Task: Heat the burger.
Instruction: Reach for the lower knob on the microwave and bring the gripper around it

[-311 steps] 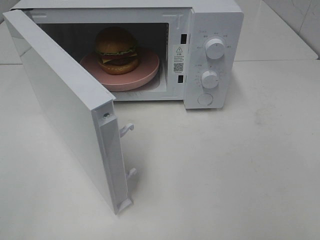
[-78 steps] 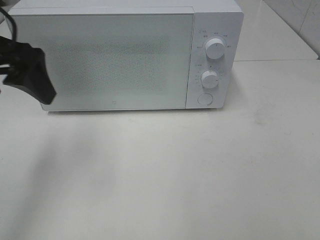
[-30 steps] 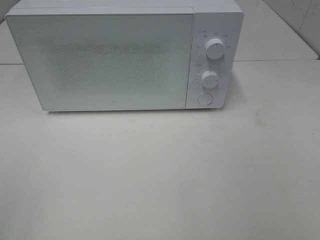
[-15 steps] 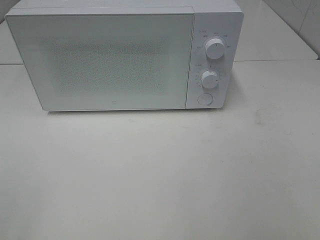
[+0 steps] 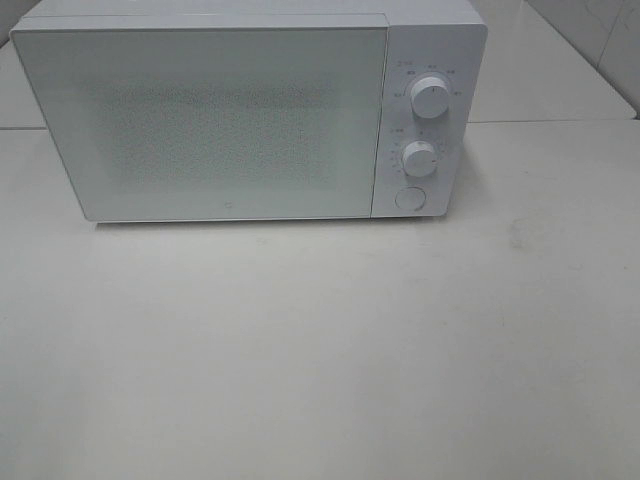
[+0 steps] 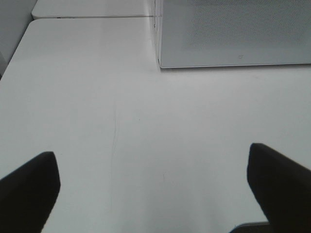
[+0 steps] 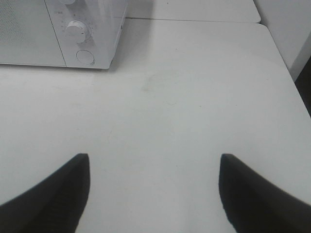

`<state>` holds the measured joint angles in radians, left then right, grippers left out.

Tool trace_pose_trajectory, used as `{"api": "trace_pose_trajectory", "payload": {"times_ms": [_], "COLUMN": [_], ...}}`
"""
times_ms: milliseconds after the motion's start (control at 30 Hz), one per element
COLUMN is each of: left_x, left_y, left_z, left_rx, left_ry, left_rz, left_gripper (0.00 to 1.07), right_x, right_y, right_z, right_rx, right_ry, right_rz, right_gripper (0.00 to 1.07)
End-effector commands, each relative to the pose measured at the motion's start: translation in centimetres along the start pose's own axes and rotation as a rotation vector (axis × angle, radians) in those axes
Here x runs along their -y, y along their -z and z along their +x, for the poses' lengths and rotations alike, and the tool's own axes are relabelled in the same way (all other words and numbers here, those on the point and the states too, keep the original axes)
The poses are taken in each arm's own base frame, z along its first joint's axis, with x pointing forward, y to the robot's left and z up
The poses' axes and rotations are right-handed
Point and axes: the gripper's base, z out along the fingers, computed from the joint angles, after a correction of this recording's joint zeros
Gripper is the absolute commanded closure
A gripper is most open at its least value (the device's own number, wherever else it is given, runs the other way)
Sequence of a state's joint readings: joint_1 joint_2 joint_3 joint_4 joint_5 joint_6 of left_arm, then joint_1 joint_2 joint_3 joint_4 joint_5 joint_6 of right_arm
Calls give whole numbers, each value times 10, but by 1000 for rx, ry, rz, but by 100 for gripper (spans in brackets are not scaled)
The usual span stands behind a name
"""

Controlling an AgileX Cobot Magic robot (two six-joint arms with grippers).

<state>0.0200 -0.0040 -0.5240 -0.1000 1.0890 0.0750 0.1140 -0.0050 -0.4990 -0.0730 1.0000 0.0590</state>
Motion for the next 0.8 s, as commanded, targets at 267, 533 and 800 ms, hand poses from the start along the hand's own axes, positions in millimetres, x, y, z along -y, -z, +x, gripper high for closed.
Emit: {"api": "trace_pose_trajectory", "payload": {"times_ms": [267,533,800], "left_x": [0,0,0], "left_y": [2,2,2], "left_z": [1,1,1], "left_rx": [36,36,36], "left_ry": [1,1,1], "left_rz": [-4,-4,-4], "left_gripper": [7,7,7], "right_x": [0,0,0], "right_y": [3,5,14], "right_z": [2,-3,-14], "right_rx": [28,45,138], "right_ry": [0,-4,-6], "right_rz": [5,3,1], "right_gripper": [35,35,35]}}
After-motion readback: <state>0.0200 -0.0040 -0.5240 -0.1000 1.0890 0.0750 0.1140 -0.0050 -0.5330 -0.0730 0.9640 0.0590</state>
